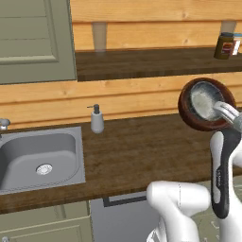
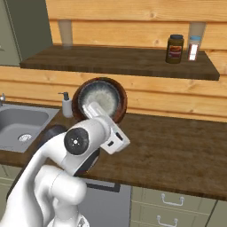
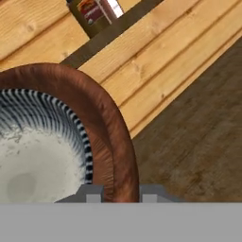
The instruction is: Pick up the bowls on the counter and stack them on top of one another in the open cabinet. Place the smaller bowl on top of the larger bowl.
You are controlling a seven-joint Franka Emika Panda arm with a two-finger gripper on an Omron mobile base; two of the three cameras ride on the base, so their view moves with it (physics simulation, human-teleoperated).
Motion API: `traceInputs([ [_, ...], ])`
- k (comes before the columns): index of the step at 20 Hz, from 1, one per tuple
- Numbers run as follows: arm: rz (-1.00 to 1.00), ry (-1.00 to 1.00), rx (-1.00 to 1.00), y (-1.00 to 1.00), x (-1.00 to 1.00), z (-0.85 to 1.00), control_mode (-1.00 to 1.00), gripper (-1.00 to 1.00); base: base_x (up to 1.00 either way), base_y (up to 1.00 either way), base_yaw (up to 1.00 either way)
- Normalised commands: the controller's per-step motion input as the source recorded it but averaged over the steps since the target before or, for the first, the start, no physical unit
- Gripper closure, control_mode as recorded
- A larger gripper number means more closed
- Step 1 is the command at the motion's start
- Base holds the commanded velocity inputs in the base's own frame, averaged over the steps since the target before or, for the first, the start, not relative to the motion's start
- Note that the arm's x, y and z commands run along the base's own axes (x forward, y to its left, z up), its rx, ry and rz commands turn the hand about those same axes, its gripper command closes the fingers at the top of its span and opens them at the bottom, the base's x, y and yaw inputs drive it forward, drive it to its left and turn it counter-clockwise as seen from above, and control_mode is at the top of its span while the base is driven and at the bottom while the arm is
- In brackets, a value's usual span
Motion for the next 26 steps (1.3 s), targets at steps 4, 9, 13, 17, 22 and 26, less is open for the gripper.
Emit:
traceInputs([
  [4,0.00,-0.03,0.15,-0.07,-0.61,1.00,-1.00,1.00,0.00,0.00,0.00],
  [9,0.00,0.04,0.16,0.00,-0.06,1.00,-1.00,1.00,0.00,0.00,0.00],
  [13,0.00,0.21,0.10,0.02,0.70,0.76,-1.00,1.00,0.00,0.00,0.00],
  [17,-0.01,0.17,0.00,0.13,1.00,0.02,-1.00,1.00,0.00,0.00,0.00],
  [22,-0.09,0.02,0.00,0.11,0.76,0.61,-1.00,1.00,0.00,0.00,0.00],
  [26,-0.09,-0.03,0.00,0.03,0.36,0.77,-1.00,1.00,0.00,0.00,0.00],
])
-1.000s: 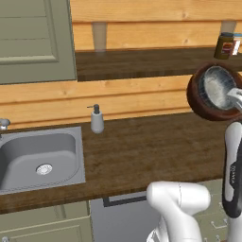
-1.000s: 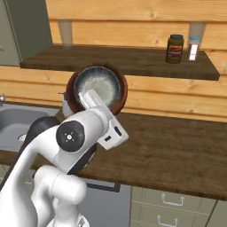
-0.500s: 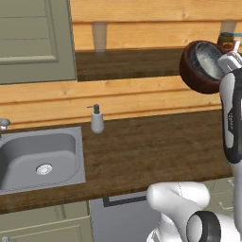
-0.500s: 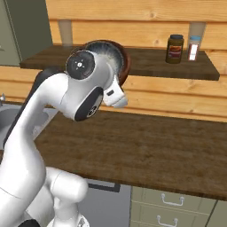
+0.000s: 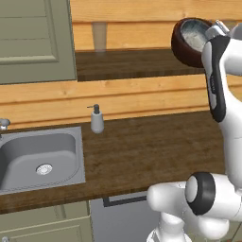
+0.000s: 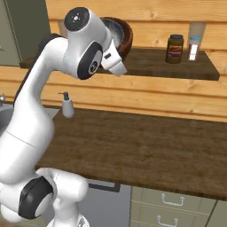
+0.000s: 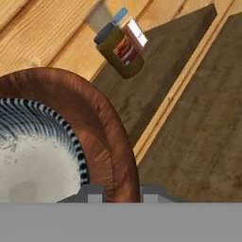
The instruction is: Pick up the bowls on the counter and stack them on top of one another in the open cabinet. Place the smaller bowl on top of the larger bowl.
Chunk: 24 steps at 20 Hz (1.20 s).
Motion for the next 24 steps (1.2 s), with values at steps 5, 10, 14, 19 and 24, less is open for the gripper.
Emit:
traceInputs([
  [5,0.00,0.10,-0.07,0.22,0.82,-0.13,-1.00,1.00,0.00,0.00,0.00],
  [10,0.00,0.16,-0.08,0.20,0.84,-0.24,-1.00,1.00,0.00,0.00,0.00],
  [14,-0.02,0.04,-0.01,0.08,0.82,-0.03,-1.00,1.00,0.00,0.00,0.00],
  [19,-0.03,0.00,0.00,0.01,0.69,0.00,-1.00,-1.00,0.00,0.00,0.00],
  [24,-0.01,0.00,0.00,0.00,0.20,0.00,-1.00,-1.00,0.00,0.00,0.00],
])
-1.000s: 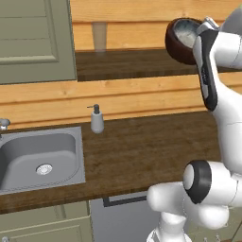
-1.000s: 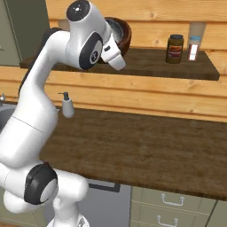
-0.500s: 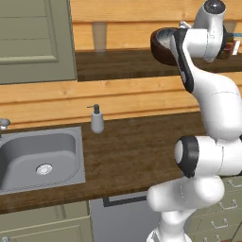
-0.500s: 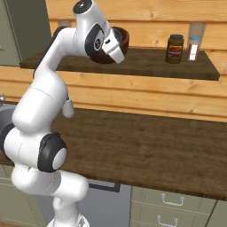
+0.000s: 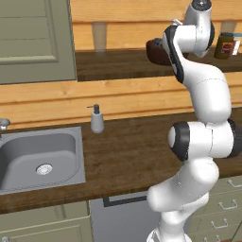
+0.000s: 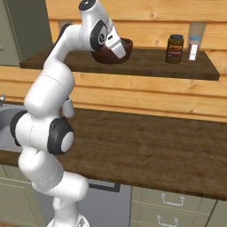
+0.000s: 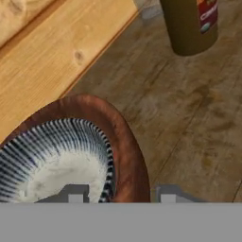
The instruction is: Pick up the bowls on the counter and stack them on top of one another in the open cabinet. Place the smaller bowl on top of the larger bowl.
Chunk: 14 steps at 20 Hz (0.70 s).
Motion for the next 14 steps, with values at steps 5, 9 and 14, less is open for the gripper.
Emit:
traceInputs([
  [5,0.00,-0.13,0.05,-0.11,-0.69,0.00,-1.00,-1.00,0.00,0.00,0.00],
  [9,-0.01,-0.32,0.19,-0.54,-1.00,-0.58,-1.00,-1.00,0.00,0.00,0.00],
  [14,0.00,-0.27,0.10,-0.56,-1.00,-1.00,-1.00,-1.00,0.00,0.00,0.00],
])
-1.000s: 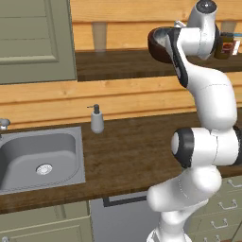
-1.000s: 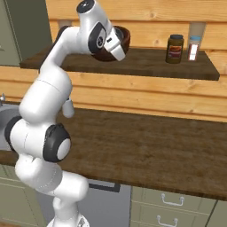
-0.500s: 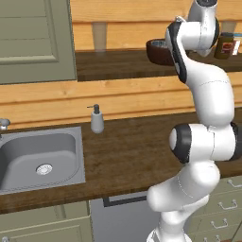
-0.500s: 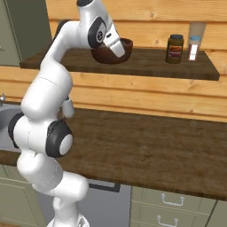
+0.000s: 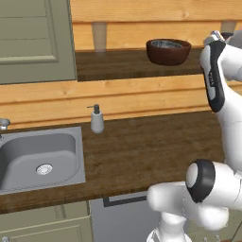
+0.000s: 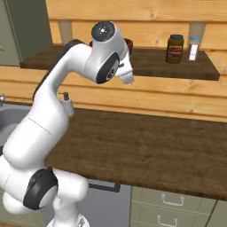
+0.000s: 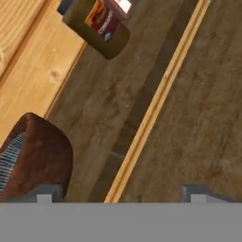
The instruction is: Pick up the bowls on the counter and stack them on top of one another in the open cabinet. Place the smaller bowl on top of the larger bowl.
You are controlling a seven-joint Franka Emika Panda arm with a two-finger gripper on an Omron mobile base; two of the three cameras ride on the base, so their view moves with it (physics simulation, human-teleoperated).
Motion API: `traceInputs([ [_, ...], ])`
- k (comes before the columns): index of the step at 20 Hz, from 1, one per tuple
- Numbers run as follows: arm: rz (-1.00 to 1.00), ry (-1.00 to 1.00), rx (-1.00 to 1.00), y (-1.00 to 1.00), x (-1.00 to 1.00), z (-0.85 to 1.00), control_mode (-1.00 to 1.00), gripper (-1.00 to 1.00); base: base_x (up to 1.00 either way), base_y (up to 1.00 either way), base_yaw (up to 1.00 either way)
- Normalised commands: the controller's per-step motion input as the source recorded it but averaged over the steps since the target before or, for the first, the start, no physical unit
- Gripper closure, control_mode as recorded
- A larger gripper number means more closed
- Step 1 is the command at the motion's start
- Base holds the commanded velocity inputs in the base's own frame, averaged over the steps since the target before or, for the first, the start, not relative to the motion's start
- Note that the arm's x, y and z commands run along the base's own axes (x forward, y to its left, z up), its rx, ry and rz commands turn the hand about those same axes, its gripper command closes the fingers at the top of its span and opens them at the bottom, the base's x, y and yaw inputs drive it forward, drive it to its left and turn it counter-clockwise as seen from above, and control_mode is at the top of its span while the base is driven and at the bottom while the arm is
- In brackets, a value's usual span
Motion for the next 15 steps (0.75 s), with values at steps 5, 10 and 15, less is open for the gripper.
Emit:
traceInputs([
  [5,0.00,-0.14,0.03,-0.70,-1.00,-1.00,-1.00,-1.00,0.00,0.00,0.00],
  [10,0.00,-0.08,0.00,-0.78,-1.00,-1.00,-1.00,-1.00,0.00,0.00,0.00],
  [15,0.01,-0.06,-0.07,-0.19,-1.00,-1.00,-1.00,-1.00,0.00,0.00,0.00],
])
